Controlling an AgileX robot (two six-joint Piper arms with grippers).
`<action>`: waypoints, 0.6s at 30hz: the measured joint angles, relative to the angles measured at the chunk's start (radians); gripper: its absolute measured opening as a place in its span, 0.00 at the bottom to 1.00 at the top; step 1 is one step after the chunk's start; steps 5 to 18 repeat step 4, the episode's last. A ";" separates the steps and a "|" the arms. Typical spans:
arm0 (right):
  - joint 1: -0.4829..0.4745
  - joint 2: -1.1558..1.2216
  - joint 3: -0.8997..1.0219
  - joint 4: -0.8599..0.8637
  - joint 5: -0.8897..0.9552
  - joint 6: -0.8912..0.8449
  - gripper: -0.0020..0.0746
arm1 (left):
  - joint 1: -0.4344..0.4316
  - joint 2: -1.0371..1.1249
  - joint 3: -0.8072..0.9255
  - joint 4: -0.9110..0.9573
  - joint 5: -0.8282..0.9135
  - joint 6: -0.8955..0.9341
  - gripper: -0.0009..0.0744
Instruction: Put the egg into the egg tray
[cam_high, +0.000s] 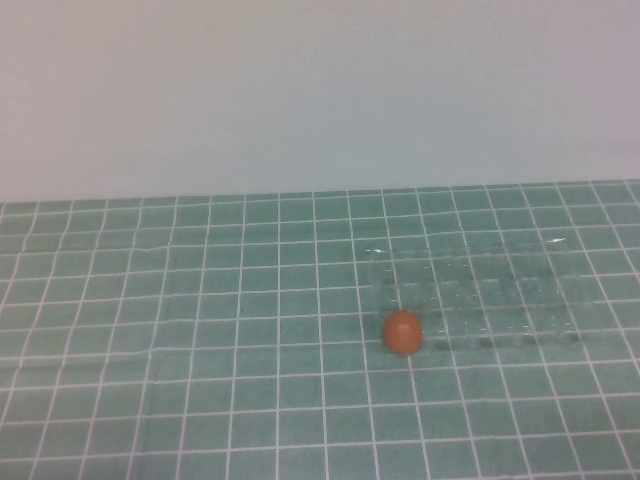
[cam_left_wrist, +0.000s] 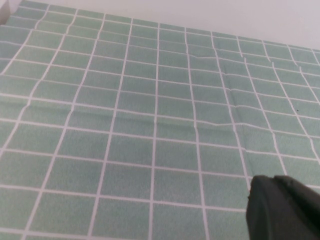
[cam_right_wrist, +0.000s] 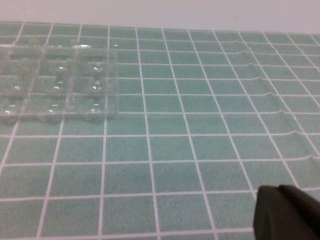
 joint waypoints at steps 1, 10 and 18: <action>0.000 0.000 0.000 0.000 0.000 0.000 0.03 | 0.000 0.000 0.000 0.000 0.000 0.000 0.01; 0.000 0.000 0.000 0.000 0.000 0.000 0.03 | 0.000 0.000 0.000 0.000 0.000 0.000 0.01; 0.000 0.000 0.000 0.000 0.000 0.000 0.03 | 0.000 0.000 0.000 0.000 0.000 0.000 0.01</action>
